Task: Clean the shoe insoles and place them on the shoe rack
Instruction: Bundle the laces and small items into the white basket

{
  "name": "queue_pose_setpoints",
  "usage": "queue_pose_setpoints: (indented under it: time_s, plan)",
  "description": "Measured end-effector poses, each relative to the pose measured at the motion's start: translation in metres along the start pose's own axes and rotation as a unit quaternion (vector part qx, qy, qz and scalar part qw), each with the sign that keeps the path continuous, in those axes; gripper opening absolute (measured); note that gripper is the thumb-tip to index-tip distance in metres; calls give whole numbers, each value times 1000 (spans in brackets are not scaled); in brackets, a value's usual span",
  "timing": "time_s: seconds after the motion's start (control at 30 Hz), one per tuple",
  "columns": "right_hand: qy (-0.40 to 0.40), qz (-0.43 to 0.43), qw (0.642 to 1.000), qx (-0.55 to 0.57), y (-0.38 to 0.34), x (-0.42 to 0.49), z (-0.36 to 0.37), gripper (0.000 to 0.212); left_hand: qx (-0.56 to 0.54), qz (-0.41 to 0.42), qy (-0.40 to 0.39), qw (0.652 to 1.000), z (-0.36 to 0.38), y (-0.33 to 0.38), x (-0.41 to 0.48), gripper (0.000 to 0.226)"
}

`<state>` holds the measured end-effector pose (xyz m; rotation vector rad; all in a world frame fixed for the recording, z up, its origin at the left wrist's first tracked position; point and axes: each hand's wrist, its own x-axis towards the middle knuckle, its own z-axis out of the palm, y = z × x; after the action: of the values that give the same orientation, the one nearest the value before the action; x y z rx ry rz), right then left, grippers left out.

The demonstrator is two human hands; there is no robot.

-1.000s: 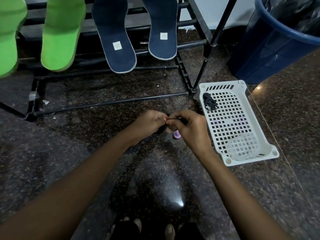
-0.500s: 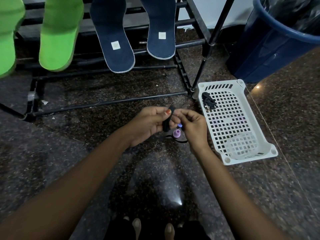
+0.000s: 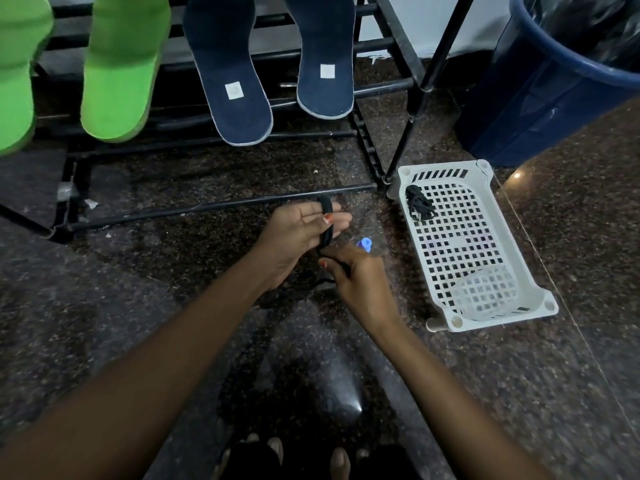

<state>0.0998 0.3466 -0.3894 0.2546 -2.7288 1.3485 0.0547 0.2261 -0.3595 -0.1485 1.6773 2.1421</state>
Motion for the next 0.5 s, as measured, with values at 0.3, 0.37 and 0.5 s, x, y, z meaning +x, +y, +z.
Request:
queue_pose_setpoints:
  time_s: [0.3, 0.37, 0.5]
  plan:
    - [26, 10, 999, 32, -3, 10, -18, 14, 207, -45, -16, 977, -2, -6, 1, 20]
    - [18, 30, 998, 50, -3, 12, -21, 13, 224, -51, -37, 972, -1, -3, 3, 24]
    - [22, 43, 996, 81, -5, 13, -25, 10, 257, -49, -67, 963, 1, 2, 2, 36]
